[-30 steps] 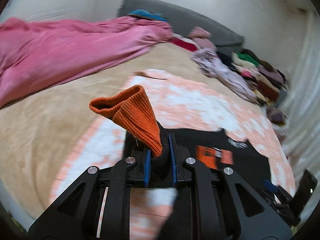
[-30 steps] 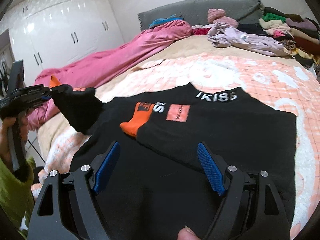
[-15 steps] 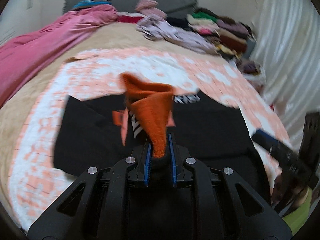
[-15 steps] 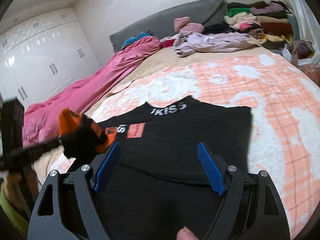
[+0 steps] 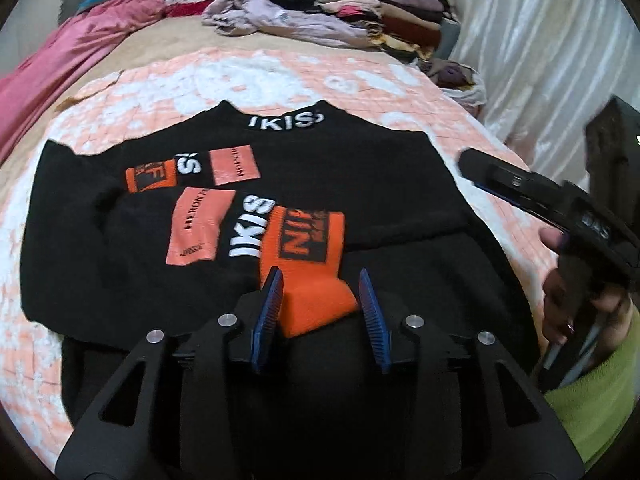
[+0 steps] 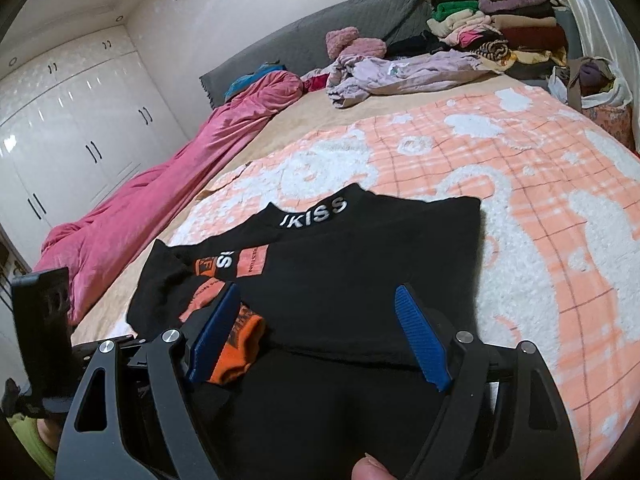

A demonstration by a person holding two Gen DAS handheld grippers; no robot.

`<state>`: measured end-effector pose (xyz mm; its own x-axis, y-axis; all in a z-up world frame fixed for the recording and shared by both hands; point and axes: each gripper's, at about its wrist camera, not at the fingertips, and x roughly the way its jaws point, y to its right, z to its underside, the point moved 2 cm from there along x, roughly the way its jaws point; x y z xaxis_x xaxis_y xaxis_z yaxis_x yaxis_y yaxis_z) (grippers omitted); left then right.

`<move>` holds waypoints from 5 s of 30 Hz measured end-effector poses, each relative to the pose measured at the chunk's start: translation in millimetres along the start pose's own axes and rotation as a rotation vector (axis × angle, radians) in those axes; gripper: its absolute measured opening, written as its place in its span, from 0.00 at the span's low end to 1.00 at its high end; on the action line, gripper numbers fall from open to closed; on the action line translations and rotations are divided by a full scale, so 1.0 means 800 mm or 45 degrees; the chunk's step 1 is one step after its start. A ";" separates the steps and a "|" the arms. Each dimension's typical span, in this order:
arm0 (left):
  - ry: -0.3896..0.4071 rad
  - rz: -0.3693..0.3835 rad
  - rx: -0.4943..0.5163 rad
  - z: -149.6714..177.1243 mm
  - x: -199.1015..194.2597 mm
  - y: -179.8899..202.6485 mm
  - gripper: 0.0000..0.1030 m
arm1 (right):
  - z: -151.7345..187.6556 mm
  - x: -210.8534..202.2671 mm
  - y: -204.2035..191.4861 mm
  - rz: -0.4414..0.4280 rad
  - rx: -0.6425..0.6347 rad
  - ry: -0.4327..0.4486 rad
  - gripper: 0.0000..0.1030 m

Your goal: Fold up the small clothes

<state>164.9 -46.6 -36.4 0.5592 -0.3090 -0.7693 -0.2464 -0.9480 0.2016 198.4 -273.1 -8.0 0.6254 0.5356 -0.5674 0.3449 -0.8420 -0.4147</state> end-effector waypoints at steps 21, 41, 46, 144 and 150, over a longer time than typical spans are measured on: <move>0.100 -0.234 -0.134 0.004 -0.059 -0.087 0.48 | 0.030 0.096 -0.078 -0.097 -0.205 -0.354 0.76; 0.119 -0.304 -0.202 0.007 -0.065 -0.119 0.67 | 0.045 0.114 -0.103 -0.126 -0.338 -0.384 0.06; 0.118 -0.303 -0.204 0.006 -0.065 -0.120 0.67 | 0.033 0.092 -0.110 -0.160 -0.358 -0.310 0.05; -0.027 -0.394 -0.155 -0.043 0.036 -0.120 0.67 | -0.023 0.022 0.048 0.280 -0.119 -0.017 0.33; -0.002 -0.373 -0.157 -0.044 0.022 -0.112 0.67 | -0.018 0.018 0.006 0.200 -0.238 -0.024 0.33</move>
<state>224.2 30.1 -46.6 0.5907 -0.0210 -0.8066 0.0233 -0.9988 0.0430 218.8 -270.2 -8.0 0.6691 0.3966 -0.6285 0.3691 -0.9114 -0.1822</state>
